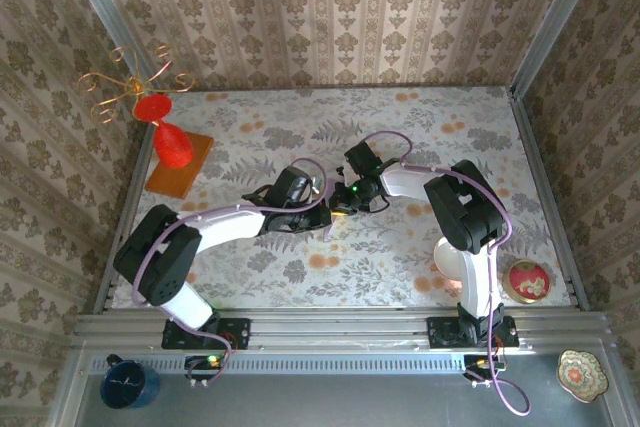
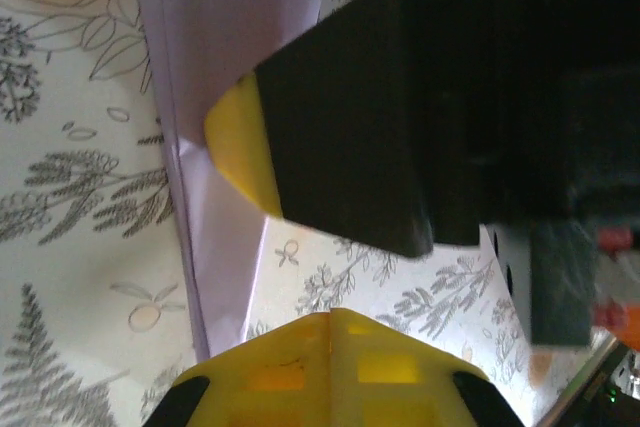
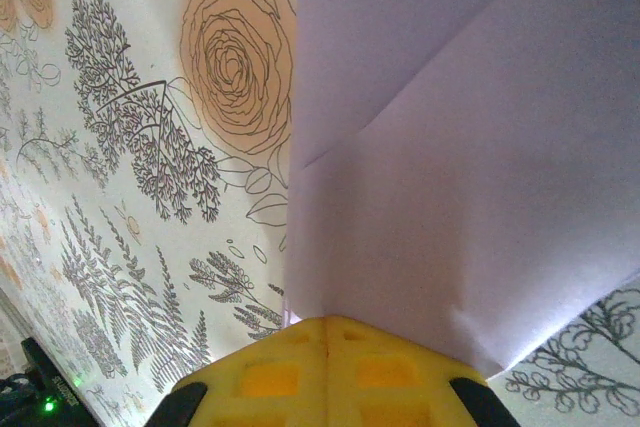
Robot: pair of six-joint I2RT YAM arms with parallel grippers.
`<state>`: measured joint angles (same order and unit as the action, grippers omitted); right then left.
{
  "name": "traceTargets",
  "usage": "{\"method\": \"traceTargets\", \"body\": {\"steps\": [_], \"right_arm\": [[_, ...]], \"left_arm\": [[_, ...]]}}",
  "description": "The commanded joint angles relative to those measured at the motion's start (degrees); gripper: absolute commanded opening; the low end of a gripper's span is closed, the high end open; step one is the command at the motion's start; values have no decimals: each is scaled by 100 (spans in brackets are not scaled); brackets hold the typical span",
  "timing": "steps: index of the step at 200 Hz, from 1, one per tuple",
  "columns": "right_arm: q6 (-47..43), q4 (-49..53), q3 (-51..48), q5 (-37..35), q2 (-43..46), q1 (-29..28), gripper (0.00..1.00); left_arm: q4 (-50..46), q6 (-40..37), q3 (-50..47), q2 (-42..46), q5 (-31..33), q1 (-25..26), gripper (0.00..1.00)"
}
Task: Fold a paper plane with a square sheet of paper (pick it up from the middle)
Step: Fold the wing for the fifth time at the center of the table.
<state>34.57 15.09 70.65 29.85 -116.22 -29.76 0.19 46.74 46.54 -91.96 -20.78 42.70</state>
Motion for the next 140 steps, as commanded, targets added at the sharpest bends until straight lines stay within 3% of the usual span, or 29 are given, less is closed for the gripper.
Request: {"method": "traceTargets", "body": {"steps": [1, 94, 140], "right_arm": [[66, 257, -188, -326, -196, 39, 7], [-187, -219, -166, 169, 525, 75, 8], [-602, 27, -236, -406, 680, 115, 8]], "left_arm": [[67, 100, 136, -252, 36, -30, 2], [-318, 340, -205, -691, 264, -20, 0], [-395, 367, -321, -678, 294, -4, 0]]}}
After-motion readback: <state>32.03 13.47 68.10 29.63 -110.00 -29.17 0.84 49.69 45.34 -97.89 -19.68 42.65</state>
